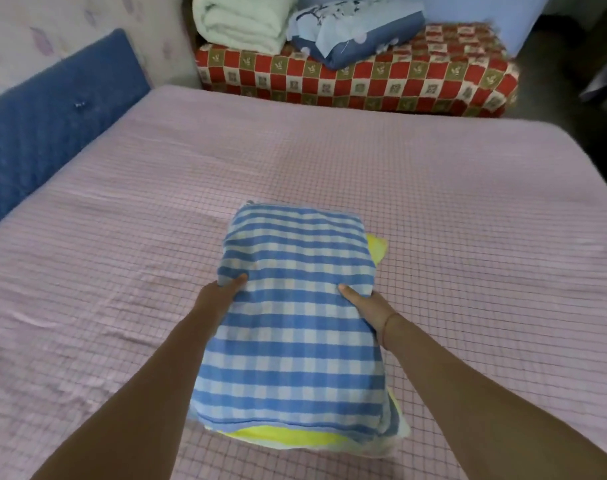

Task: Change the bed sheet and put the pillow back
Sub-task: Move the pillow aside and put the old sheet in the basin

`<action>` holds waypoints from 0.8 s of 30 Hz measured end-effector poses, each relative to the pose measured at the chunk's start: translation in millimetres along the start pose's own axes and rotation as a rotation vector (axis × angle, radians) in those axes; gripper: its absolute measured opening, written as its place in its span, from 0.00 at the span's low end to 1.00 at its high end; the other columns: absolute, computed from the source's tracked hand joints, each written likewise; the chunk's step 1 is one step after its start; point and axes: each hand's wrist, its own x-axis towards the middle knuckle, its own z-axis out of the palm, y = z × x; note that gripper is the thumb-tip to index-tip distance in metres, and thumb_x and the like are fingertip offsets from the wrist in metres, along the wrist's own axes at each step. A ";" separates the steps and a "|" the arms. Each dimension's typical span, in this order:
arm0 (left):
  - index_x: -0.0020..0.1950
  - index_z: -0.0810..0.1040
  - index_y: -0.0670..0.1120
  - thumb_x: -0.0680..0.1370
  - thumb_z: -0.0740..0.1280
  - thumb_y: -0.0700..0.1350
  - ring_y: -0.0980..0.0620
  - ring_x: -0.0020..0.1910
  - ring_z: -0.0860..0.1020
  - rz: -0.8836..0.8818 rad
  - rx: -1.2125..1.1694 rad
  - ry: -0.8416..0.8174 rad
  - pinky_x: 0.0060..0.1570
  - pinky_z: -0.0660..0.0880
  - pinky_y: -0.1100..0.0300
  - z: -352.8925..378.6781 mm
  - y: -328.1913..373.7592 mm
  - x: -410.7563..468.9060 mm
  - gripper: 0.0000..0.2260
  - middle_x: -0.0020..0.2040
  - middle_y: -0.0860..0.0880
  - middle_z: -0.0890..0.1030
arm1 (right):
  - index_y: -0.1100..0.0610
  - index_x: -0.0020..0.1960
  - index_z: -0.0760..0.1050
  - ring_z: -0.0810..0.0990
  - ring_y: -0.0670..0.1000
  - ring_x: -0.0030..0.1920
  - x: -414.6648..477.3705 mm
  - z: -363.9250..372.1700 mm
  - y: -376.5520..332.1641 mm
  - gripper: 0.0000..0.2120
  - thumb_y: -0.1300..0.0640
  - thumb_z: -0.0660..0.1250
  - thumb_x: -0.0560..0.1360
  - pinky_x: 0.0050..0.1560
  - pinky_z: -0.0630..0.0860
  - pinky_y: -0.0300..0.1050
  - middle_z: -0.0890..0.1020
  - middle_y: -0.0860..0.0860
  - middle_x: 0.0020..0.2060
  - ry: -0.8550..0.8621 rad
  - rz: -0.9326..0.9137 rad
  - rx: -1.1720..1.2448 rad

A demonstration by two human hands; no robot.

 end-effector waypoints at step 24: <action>0.56 0.78 0.53 0.79 0.66 0.53 0.54 0.49 0.80 0.222 0.066 -0.502 0.49 0.77 0.55 339.1 -57.7 -255.9 0.08 0.51 0.55 0.82 | 0.52 0.64 0.73 0.82 0.56 0.56 -275.7 -354.5 105.4 0.41 0.40 0.80 0.56 0.52 0.80 0.52 0.83 0.54 0.56 0.253 -0.121 0.291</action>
